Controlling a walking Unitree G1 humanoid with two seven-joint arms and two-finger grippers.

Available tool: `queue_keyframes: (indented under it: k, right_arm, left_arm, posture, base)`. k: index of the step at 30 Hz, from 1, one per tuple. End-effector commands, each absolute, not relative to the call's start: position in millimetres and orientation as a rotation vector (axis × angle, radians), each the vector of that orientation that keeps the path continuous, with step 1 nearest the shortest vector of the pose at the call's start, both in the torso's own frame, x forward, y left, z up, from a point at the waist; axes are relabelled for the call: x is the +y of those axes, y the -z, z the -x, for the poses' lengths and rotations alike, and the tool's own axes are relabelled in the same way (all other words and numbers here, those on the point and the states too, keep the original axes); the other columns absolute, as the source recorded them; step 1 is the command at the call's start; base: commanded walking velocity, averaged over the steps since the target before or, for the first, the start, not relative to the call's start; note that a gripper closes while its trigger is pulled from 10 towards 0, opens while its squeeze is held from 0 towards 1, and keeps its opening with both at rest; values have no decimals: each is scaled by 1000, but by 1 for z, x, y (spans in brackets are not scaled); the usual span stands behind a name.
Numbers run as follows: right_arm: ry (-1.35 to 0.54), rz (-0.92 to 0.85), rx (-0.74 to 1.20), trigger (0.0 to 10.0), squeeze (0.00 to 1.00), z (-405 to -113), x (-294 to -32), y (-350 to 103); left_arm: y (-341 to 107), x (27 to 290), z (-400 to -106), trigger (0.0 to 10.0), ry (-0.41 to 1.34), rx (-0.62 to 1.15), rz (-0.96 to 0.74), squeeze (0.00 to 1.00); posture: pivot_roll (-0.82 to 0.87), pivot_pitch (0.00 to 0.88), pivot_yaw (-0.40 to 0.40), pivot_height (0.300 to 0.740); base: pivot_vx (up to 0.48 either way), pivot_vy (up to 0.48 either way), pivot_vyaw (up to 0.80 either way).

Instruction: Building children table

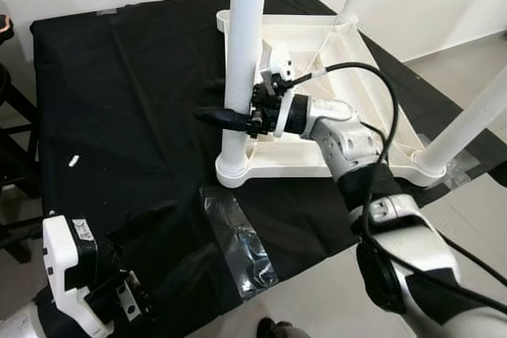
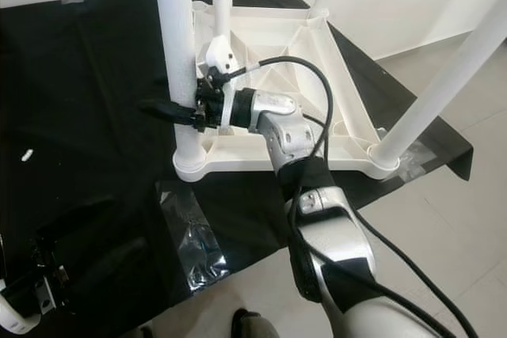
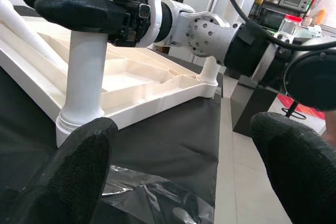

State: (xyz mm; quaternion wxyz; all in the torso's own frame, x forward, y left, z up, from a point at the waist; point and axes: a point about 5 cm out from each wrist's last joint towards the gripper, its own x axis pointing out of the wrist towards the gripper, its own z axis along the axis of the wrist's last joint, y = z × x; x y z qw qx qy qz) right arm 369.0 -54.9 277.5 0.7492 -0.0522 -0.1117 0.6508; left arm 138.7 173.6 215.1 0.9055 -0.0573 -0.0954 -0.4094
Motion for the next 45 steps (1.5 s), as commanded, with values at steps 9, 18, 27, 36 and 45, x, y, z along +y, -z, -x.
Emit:
queue_keyframes:
  k: [9,18,27,36,45]
  right_arm:
    - [-1187,60,-341,0,0,-370,-60,-273]
    - [-562,1,-210,0,0,-300,-21,-204]
    - [-596,-2,-228,0,0,-307,-16,-210]
    - [-634,12,-268,10000,965,-306,-20,-233]
    - [-1029,85,-377,10000,902,-331,-48,-274]
  left_arm:
    - [-217,172,-137,10000,851,-207,112,0]
    - [-217,172,-141,10000,864,-215,116,0]
    - [-218,172,-147,10000,870,-228,106,0]
    - [-219,174,-148,10000,868,-232,93,0]
    - [-218,171,-145,10000,866,-225,99,0]
  posture:
    - [148,253,-105,740]
    - [125,254,-87,740]
    - [143,220,-84,740]
    - [158,216,-82,740]
    - [166,233,-99,740]
  base:
    - [0,0,0]
    - [0,0,0]
    - [0,0,0]
    - [0,0,0]
    - [0,0,0]
